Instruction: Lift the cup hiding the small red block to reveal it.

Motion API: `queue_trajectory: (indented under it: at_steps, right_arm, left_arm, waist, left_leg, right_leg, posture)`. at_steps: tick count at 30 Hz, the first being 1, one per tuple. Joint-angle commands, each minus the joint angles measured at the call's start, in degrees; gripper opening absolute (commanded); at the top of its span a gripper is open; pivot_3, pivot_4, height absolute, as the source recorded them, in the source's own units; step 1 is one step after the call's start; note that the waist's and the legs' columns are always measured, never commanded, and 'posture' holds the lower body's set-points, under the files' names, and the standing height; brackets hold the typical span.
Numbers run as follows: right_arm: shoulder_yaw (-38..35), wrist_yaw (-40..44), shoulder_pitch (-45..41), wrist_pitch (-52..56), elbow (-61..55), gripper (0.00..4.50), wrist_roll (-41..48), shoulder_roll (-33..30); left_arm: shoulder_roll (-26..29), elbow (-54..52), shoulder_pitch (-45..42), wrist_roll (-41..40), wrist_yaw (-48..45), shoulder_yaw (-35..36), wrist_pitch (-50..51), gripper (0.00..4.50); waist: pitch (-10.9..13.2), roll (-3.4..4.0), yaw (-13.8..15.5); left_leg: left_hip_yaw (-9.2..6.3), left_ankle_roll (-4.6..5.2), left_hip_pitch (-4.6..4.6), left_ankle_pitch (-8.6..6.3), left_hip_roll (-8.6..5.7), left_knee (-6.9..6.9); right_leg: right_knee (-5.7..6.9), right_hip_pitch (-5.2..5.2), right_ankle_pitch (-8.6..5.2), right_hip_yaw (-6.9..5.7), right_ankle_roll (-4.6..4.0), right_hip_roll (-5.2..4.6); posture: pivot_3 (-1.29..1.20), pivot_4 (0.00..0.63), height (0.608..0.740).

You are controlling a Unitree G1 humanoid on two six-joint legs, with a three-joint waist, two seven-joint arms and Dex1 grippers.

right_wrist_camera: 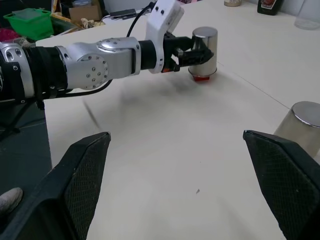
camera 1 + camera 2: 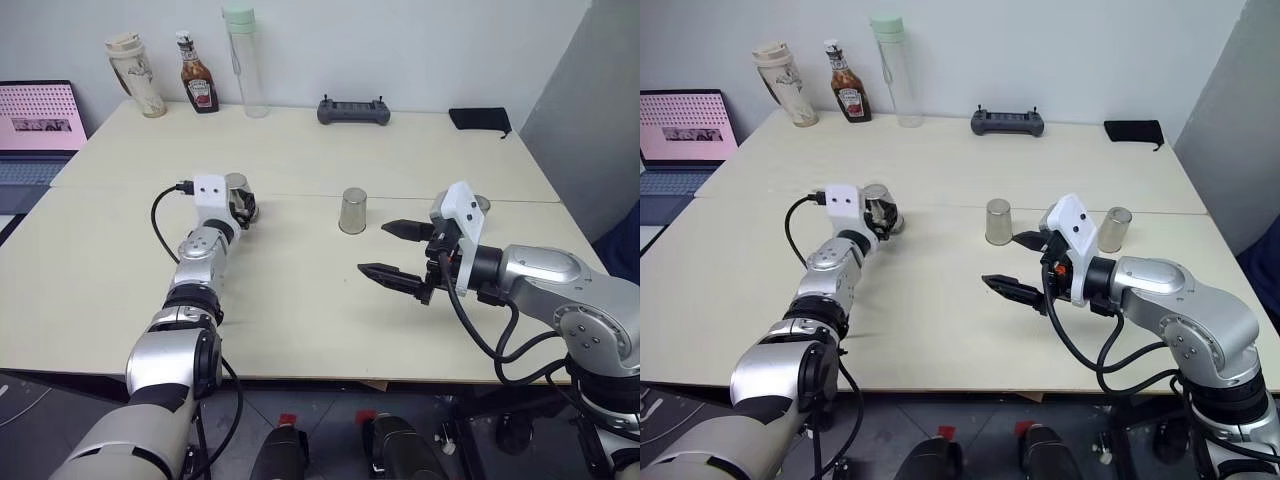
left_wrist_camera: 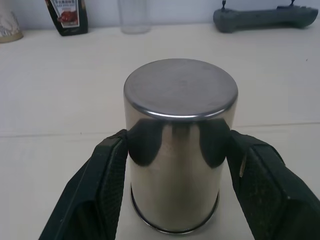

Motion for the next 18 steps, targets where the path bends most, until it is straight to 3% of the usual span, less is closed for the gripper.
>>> queue_trajectory:
  at_steps: [1, 7, 18]
  right_arm:
    - [-1.03, 0.51, -1.42, -0.72, -0.46, 4.50, 0.51, 0.27]
    - [-0.75, 0.54, -1.32, -0.66, -0.43, 4.50, 0.68, 1.07]
    - [-0.63, 0.69, -2.64, 0.55, -0.15, 4.50, 0.93, 1.45]
  left_arm:
    - [1.72, -16.74, 1.94, -2.20, 2.13, 1.72, 6.83, 2.71]
    - [4.87, -26.77, 8.07, -2.77, 7.03, 5.28, 16.27, 2.71]
    - [6.04, -8.98, 7.64, -2.76, 3.09, 6.71, 9.79, 2.71]
  waist:
    - [0.00, 0.00, -0.10]
    - [0.00, 0.01, -0.47]
    - [0.00, 0.00, 0.12]
  left_leg:
    - [-0.01, 0.00, -0.02, 0.00, 0.02, 0.00]
    - [0.02, 0.00, 0.10, 0.00, 0.09, -0.05]
    - [0.02, -0.01, 0.08, 0.01, -0.04, 0.05]
  right_leg:
    - [-0.01, -0.01, 0.00, 0.00, 0.00, 0.00]
    - [0.04, 0.00, 0.01, 0.07, -0.02, -0.01]
    - [-0.02, 0.08, 0.03, -0.01, 0.03, -0.08]
  posture:
    - [0.00, 0.150, 0.740]
    - [0.00, 0.150, 0.740]
    - [0.00, 0.150, 0.740]
